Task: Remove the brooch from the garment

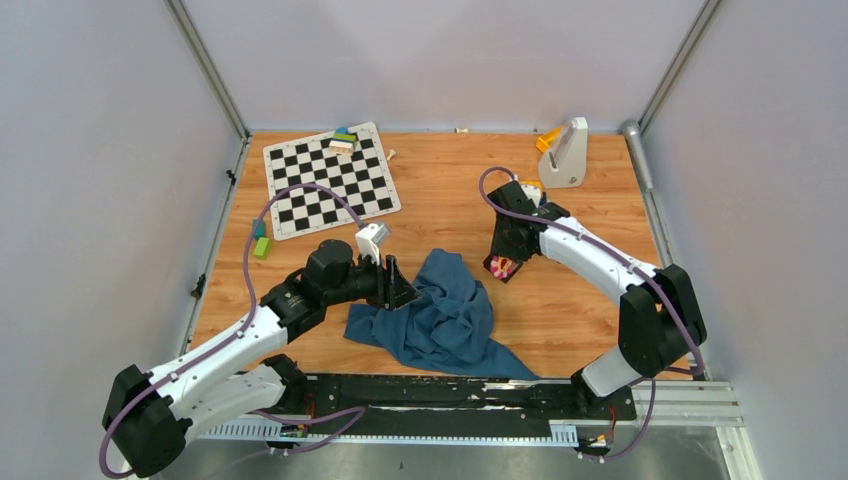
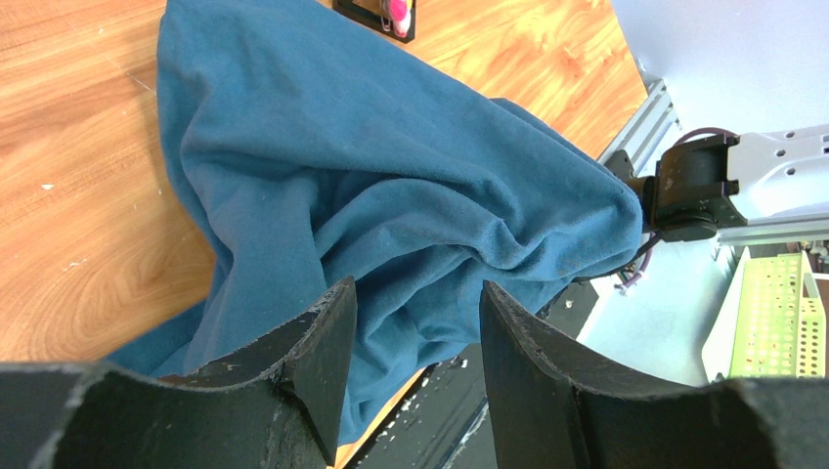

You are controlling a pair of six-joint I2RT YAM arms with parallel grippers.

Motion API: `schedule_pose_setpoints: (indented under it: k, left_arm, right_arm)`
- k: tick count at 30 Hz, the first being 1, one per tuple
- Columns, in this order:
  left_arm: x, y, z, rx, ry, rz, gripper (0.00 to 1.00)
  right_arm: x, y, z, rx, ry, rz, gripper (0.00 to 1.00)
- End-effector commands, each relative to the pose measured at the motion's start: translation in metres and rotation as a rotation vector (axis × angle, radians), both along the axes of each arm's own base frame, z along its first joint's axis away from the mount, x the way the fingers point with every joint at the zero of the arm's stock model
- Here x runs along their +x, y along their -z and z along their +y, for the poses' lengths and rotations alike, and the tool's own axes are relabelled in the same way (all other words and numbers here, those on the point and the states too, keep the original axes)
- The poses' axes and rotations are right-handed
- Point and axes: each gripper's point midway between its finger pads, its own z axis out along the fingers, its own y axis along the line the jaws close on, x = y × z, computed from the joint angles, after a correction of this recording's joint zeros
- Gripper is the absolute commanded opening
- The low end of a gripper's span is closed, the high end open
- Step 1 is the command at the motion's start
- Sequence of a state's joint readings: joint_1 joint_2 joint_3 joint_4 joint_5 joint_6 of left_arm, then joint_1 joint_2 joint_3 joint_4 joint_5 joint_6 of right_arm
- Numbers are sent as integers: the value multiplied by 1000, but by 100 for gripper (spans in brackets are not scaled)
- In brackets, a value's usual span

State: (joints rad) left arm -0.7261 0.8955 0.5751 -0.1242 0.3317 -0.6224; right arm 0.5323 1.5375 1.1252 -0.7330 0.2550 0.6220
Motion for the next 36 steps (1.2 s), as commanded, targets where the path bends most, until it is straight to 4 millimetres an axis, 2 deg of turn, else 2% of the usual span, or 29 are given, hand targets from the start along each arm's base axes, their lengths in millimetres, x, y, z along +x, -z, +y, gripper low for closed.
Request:
schedule_pose_setpoints:
  k: [1,5,11,15,17,20,22,26,33,36]
  left_arm:
    - [-2,-5,-1,-18,16,-23,57]
    - [-2,-5,-1,-19,17,-24,57]
    - [-2,-6,0,-15,14,-26,56]
    - [-3,-4,0,-13,16,-22,56]
    - [-2,-4,0,-13,15,-21,56]
    - [-2,-5,0,-14,15,-22,56]
    - [-3,-6,0,-15,17,-21,56]
    - [-3,-6,-1,-14,17,-19,56]
    - [-2,-7,-1,-13,18,-18,56]
    - [-2,-6,-1,-12,18,-15,56]
  right_arm:
    - [6,4,1,7,-9,-12,34]
    - [5,1,4,32,-24,-30,36]
    - [0,-16,5,99,-48,-108,37]
    - [-7,-16,2,120,-59,-132,35]
    - [-8,-13,-1,119,-51,-135,30]
    - [-8,-7,-6,115,-26,-143,9]
    - [-8,-4,-7,140,-17,-158,0]
    - [-9,-1,-7,258,1,-201,0]
    - [-5,-23,7,466,-12,-317,0]
    - [-3,-25,12,502,-18,-323,0]
